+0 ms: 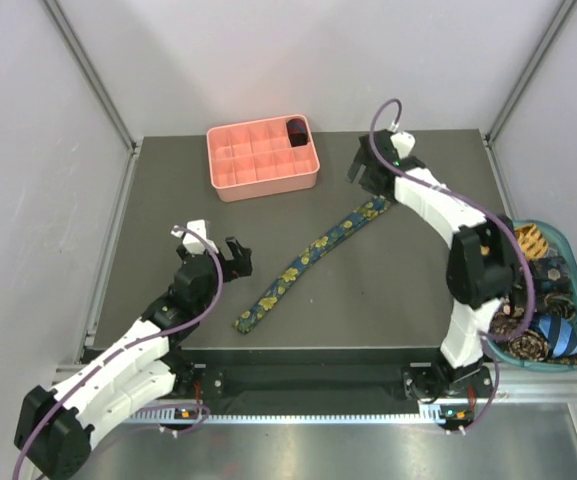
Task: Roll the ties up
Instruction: Flatten the tie
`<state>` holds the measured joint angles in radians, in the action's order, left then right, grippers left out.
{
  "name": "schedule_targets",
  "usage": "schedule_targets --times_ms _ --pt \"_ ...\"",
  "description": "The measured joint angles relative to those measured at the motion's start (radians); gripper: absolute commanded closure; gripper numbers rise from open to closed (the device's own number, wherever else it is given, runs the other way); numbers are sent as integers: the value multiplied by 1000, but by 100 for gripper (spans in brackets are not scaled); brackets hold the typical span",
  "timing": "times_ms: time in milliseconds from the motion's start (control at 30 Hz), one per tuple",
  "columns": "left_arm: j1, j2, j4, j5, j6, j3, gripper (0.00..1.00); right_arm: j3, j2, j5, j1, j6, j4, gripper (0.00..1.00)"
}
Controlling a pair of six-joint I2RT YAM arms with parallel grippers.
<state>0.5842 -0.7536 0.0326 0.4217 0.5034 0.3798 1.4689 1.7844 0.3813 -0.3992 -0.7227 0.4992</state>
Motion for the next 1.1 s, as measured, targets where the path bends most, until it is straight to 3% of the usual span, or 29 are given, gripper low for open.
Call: schedule_targets --times_ms 100,233,833,967,1100 --pt "0 18 1 -66 -22 21 1 195 159 21 8 -43 115 0" --pt "0 10 -2 -141 -62 55 1 336 290 37 23 -84 223 0" --pt "0 -4 -12 -228 -114 71 4 468 514 16 167 -127 308 1" --pt "0 -4 -19 -227 -115 71 4 524 567 16 175 -125 316 15" --pt "0 -4 -29 -226 -115 71 5 584 600 13 185 -127 324 22"
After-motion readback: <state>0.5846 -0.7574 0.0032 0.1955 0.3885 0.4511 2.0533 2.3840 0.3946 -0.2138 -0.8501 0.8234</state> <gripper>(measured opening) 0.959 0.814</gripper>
